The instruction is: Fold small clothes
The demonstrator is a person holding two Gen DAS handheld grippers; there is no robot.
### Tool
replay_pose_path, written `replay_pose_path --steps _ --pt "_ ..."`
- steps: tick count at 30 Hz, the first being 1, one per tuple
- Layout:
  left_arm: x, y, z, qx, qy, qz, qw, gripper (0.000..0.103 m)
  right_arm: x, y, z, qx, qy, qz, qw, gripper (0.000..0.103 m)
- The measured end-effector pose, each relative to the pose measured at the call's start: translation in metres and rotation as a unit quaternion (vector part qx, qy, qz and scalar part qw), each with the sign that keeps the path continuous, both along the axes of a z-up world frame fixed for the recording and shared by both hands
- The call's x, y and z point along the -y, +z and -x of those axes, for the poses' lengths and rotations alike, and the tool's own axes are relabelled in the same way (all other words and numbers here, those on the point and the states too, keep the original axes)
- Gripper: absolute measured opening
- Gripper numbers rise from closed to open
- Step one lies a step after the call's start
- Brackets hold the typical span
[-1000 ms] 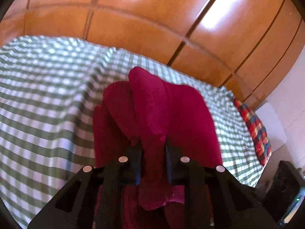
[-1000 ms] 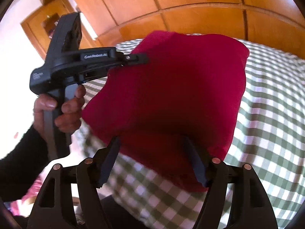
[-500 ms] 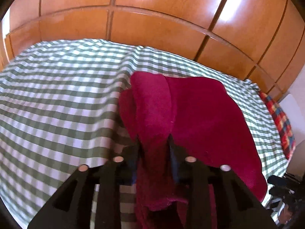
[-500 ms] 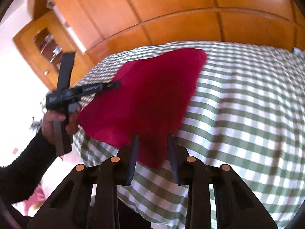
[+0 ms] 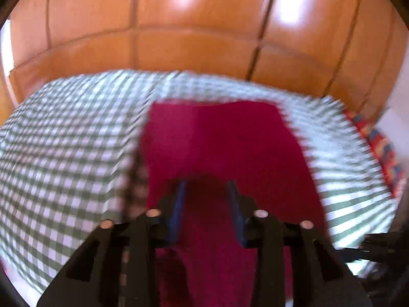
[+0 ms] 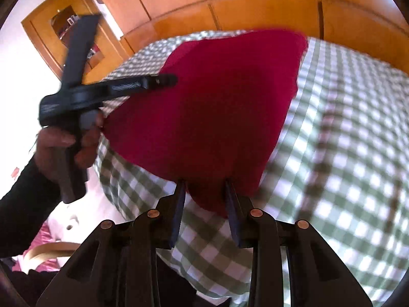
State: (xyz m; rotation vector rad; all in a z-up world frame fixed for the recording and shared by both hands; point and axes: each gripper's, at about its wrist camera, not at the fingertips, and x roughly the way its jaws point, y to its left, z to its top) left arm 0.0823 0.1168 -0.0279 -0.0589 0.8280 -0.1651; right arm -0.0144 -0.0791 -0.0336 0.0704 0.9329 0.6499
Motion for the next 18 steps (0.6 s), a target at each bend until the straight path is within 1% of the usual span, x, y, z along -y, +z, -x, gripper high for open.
replay_pose_path --steps 1,2,3,4,5,8,10,11,12,13,14,15,16,18 --pt "-0.010 -0.016 -0.003 -0.019 0.009 0.013 0.9997 0.019 -0.001 -0.006 0.001 0.000 -0.003 0.000 1.000 0.030" --pt "-0.017 -0.021 -0.002 -0.018 0.011 0.029 0.9994 0.020 0.000 -0.009 0.000 -0.003 -0.008 -0.007 1.000 0.030" --pt "-0.023 -0.024 0.001 -0.008 0.010 0.043 0.9990 0.020 0.001 -0.010 -0.002 -0.009 -0.012 -0.018 1.000 0.031" --pt "-0.025 -0.023 0.003 -0.007 0.011 0.042 0.9990 0.020 0.002 -0.011 -0.003 -0.011 -0.013 -0.022 1.000 0.030" --pt "-0.025 -0.021 0.004 -0.006 0.012 0.039 0.9992 0.020 0.001 -0.011 -0.002 -0.008 -0.009 -0.015 1.000 0.030" --pt "-0.019 -0.013 0.007 -0.001 0.019 0.032 0.9993 0.019 -0.003 -0.008 0.005 0.007 0.002 0.016 1.000 0.031" --pt "-0.017 -0.006 0.012 0.007 0.020 0.033 0.9992 0.028 -0.002 -0.004 0.006 0.007 0.008 0.025 1.000 0.031" --pt "-0.016 -0.002 0.016 0.015 0.021 0.032 0.9992 0.036 0.001 -0.002 0.005 0.001 0.007 0.021 1.000 0.031" --pt "-0.015 0.001 0.020 0.022 0.023 0.028 0.9991 0.039 0.006 0.000 0.005 -0.005 0.005 0.015 1.000 0.032" --pt "-0.013 0.003 0.024 0.028 0.026 0.021 0.9990 0.039 0.012 0.005 0.004 -0.006 -0.002 0.008 1.000 0.036" --pt "-0.011 0.007 0.028 0.038 0.032 0.007 0.9987 0.043 0.018 0.010 0.003 -0.003 -0.011 0.003 1.000 0.046" --pt "-0.009 0.009 0.032 0.046 0.038 -0.001 0.9982 0.050 0.023 0.015 0.003 0.003 -0.019 -0.003 1.000 0.048" --pt "-0.009 0.012 0.037 0.058 0.046 -0.011 0.9972 0.051 0.028 0.023 -0.001 0.008 -0.029 -0.011 0.999 0.048" --pt "-0.013 0.015 0.039 0.065 0.048 -0.013 0.9966 0.052 0.033 0.034 -0.007 0.019 -0.041 -0.021 0.999 0.048"
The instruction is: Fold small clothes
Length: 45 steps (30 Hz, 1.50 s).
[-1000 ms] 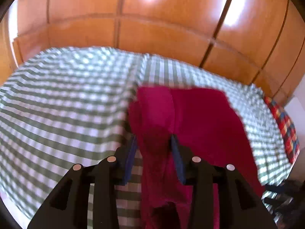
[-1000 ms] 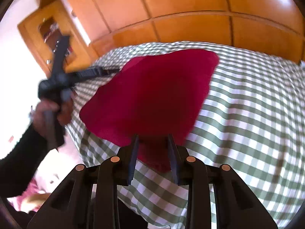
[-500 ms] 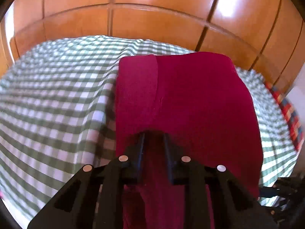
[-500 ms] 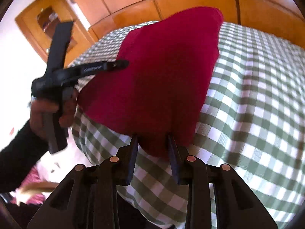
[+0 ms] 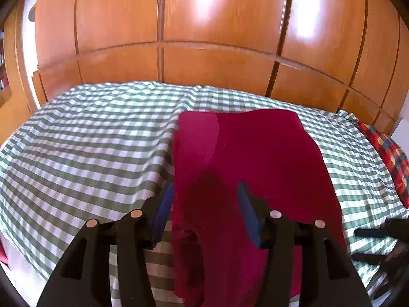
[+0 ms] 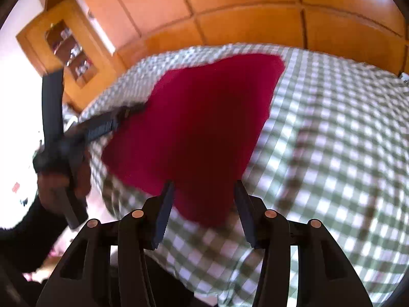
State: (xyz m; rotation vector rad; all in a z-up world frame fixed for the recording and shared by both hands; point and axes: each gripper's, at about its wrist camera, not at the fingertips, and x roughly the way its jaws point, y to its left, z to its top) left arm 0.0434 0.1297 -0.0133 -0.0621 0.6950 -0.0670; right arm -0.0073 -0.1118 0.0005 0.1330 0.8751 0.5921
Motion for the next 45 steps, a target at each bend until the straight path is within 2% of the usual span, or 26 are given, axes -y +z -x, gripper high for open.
replay_pose_path --steps 7,13,15,16,18,19,21,24,28,31,33,36,37,40,42,45 --pt "-0.009 0.002 -0.002 0.001 0.016 -0.002 0.9999 0.057 -0.016 0.018 -0.043 0.017 -0.040 0.003 0.999 0.048" --pt "-0.015 -0.002 -0.010 -0.003 0.015 0.003 0.9999 0.065 -0.040 0.010 -0.083 0.001 -0.052 0.023 0.998 0.048" --pt "-0.016 -0.004 -0.013 -0.004 0.015 0.000 0.9999 0.065 -0.045 0.000 -0.095 -0.004 -0.062 0.044 0.997 0.065" --pt "-0.016 -0.004 -0.014 -0.005 0.015 0.000 0.9999 0.065 -0.047 -0.006 -0.099 -0.010 -0.063 0.050 0.997 0.068" --pt "-0.016 -0.009 -0.019 -0.013 0.012 -0.001 0.9998 0.065 -0.050 -0.019 -0.107 -0.018 -0.067 0.059 0.996 0.082" --pt "-0.015 -0.013 -0.021 -0.019 0.011 -0.003 0.9998 0.065 -0.050 -0.023 -0.107 -0.020 -0.070 0.059 0.996 0.084" --pt "-0.015 -0.021 -0.026 -0.032 0.013 -0.012 0.9993 0.065 -0.044 -0.028 -0.109 -0.034 -0.075 0.037 0.996 0.086" --pt "-0.016 -0.030 -0.028 -0.043 0.007 -0.006 0.9990 0.066 -0.027 -0.033 -0.110 -0.062 -0.072 -0.019 0.995 0.087" --pt "-0.018 -0.038 -0.031 -0.049 -0.005 0.008 0.9988 0.067 -0.005 -0.047 -0.117 -0.109 -0.061 -0.104 0.987 0.087" --pt "-0.025 -0.046 -0.034 -0.057 -0.017 0.041 0.9974 0.067 -0.004 -0.063 -0.124 -0.143 -0.023 -0.147 0.979 0.087" --pt "-0.035 -0.053 -0.036 -0.067 -0.025 0.085 0.9938 0.067 -0.006 -0.069 -0.126 -0.151 -0.009 -0.167 0.974 0.087" --pt "-0.047 -0.061 -0.039 -0.076 -0.040 0.142 0.9861 0.065 -0.016 -0.077 -0.132 -0.163 0.006 -0.198 0.967 0.083" --pt "-0.049 -0.064 -0.039 -0.077 -0.045 0.157 0.9835 0.062 -0.021 -0.078 -0.133 -0.161 0.006 -0.196 0.967 0.081" --pt "-0.053 -0.070 -0.040 -0.081 -0.063 0.202 0.9740 0.046 -0.033 -0.071 -0.126 -0.147 0.016 -0.178 0.973 0.064" --pt "-0.050 -0.070 -0.038 -0.077 -0.070 0.205 0.9732 0.041 -0.031 -0.062 -0.119 -0.134 0.014 -0.173 0.976 0.048" --pt "-0.042 -0.065 -0.035 -0.072 -0.078 0.197 0.9746 0.038 -0.031 -0.040 -0.098 -0.093 0.017 -0.155 0.983 0.044"
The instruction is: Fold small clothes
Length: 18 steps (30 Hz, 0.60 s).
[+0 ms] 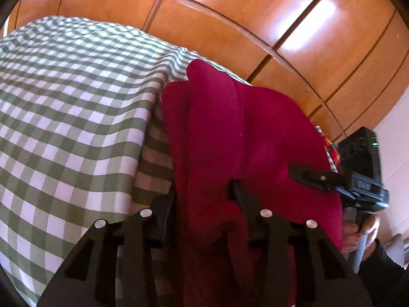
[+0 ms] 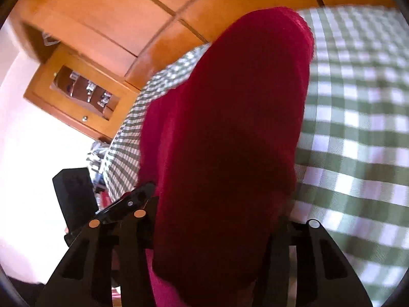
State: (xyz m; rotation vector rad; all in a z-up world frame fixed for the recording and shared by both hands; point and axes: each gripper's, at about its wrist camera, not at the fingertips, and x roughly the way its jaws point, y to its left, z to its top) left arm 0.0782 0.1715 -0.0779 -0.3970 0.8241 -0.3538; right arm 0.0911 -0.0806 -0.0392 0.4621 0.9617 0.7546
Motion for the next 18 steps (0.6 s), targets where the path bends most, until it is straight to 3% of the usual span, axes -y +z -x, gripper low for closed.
replay_pose_path --steps 3,9,14,18 --pt "0.016 0.012 0.003 0.010 -0.011 -0.009 0.9998 0.037 0.013 0.023 0.018 0.034 -0.014 0.000 0.999 0.043" --pt "0.088 0.043 -0.016 0.037 -0.075 -0.025 0.9962 0.037 0.087 0.056 0.040 0.073 -0.090 -0.002 0.993 0.043" --pt "0.188 0.078 -0.049 0.073 -0.142 -0.053 0.9858 0.037 0.180 0.071 0.051 0.093 -0.188 -0.015 0.978 0.043" --pt "0.273 0.094 -0.078 0.088 -0.191 -0.087 0.9737 0.037 0.251 0.063 0.052 0.087 -0.259 -0.023 0.962 0.043"
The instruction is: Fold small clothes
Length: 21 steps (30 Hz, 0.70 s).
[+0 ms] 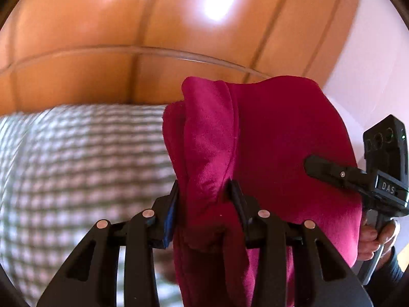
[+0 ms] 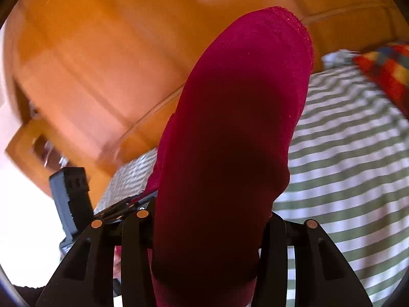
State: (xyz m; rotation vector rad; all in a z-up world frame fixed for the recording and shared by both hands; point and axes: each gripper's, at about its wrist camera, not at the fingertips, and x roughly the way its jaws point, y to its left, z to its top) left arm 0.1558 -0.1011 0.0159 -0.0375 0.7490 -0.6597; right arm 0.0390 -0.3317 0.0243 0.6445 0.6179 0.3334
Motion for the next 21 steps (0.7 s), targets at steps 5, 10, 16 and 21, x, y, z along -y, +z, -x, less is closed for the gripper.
replay_pose_path --steps 5,10,16,21 --pt "0.090 -0.022 -0.029 -0.017 -0.035 -0.070 0.9968 0.037 0.072 -0.056 -0.008 -0.070 -0.081 -0.014 0.994 0.043" --pt "0.149 -0.067 -0.034 -0.001 -0.039 -0.172 0.9844 0.045 0.101 -0.114 -0.007 -0.116 -0.108 -0.038 0.987 0.055" --pt "0.136 -0.055 -0.042 -0.015 -0.009 -0.161 0.9868 0.056 0.096 -0.097 0.000 -0.126 -0.125 0.002 0.984 0.078" --pt "0.107 -0.031 -0.007 0.031 0.028 -0.144 0.9886 0.058 0.095 -0.062 0.036 -0.106 -0.162 0.094 0.977 0.078"
